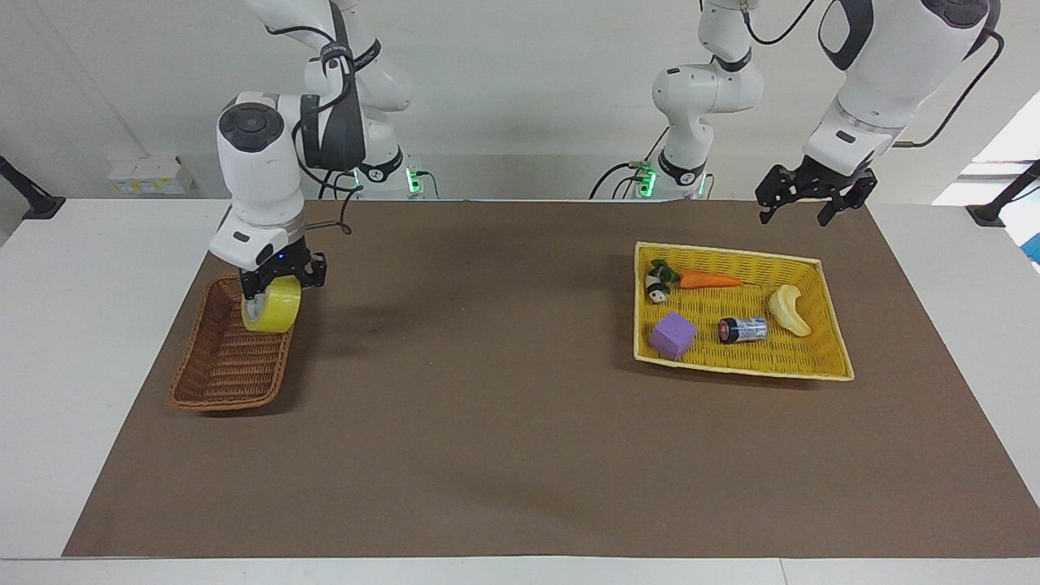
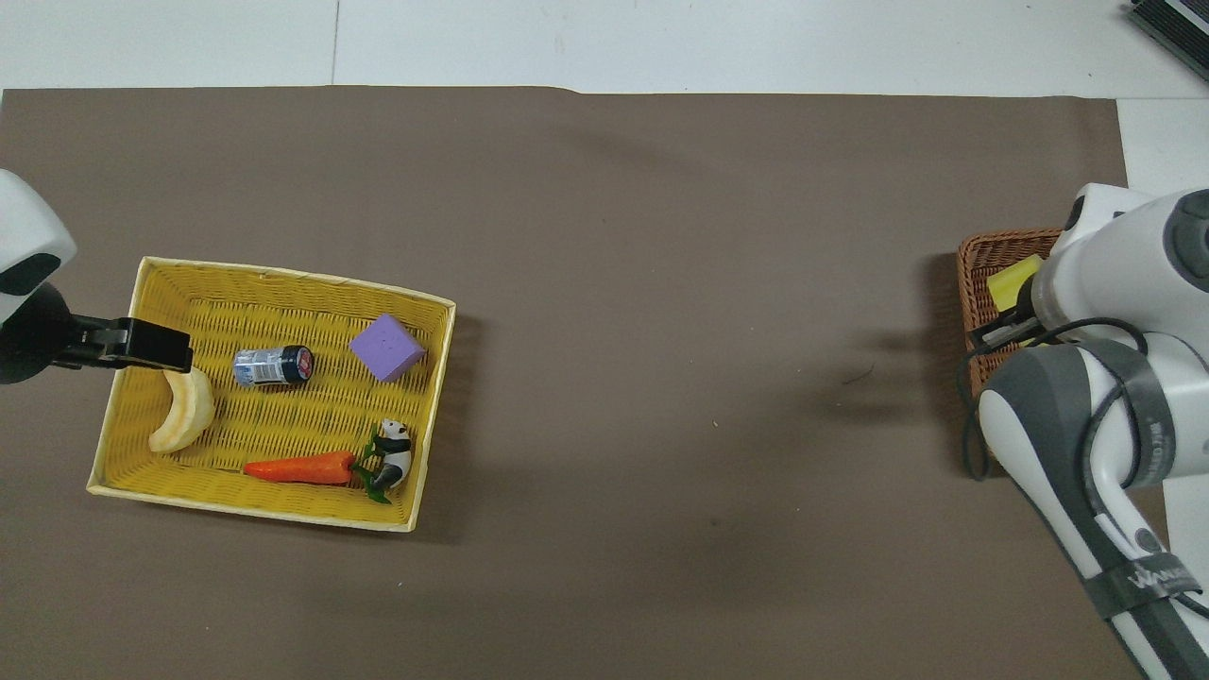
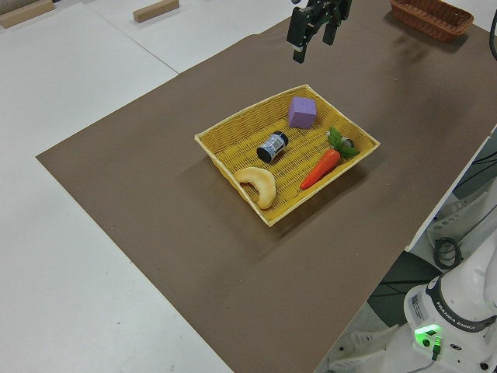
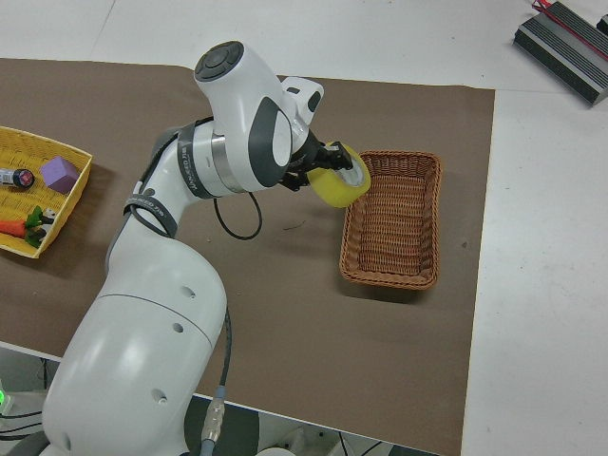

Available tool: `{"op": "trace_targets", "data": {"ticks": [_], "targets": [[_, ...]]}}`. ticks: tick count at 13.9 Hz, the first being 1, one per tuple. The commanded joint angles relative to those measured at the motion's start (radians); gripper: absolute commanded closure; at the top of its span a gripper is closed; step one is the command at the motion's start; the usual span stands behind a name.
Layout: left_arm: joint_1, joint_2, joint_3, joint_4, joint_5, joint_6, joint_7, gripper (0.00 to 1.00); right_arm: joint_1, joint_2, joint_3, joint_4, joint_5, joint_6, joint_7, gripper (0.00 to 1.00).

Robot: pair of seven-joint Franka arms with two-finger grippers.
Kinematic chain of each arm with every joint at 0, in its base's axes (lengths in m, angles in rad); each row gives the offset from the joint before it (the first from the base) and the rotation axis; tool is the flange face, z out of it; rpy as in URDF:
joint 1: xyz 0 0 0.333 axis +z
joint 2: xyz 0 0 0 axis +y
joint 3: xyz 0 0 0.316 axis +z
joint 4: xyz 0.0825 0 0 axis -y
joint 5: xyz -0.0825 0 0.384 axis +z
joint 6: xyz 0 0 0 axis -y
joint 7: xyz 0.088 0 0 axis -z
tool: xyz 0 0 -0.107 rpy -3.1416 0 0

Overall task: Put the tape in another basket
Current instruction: 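Carry the tape with the right gripper while the left gripper withdraws, then lower the tape into the wicker basket and open the right gripper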

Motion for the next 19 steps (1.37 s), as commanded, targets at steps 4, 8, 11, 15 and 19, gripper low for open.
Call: {"op": "trace_targets", "data": {"ticks": [4,8,11,15,19], "targets": [[0.012,0.006,-0.01,0.016,0.022,-0.023,0.011,0.0,-0.048,0.121,-0.069,-0.01,-0.159,0.2,-0.096,1.0],[0.013,0.006,-0.01,0.016,0.022,-0.023,0.011,0.0,-0.07,0.133,-0.07,-0.04,-0.17,0.238,-0.176,1.0],[0.012,0.006,-0.01,0.016,0.022,-0.023,0.011,0.0,-0.081,0.133,-0.08,-0.094,-0.168,0.269,-0.178,1.0],[0.013,0.006,-0.01,0.016,0.022,-0.023,0.011,0.0,-0.079,0.127,-0.08,-0.119,-0.159,0.272,-0.124,0.55],[0.013,0.006,-0.01,0.016,0.022,-0.023,0.011,0.0,-0.079,0.123,-0.078,-0.122,-0.124,0.271,-0.112,0.0]]}}
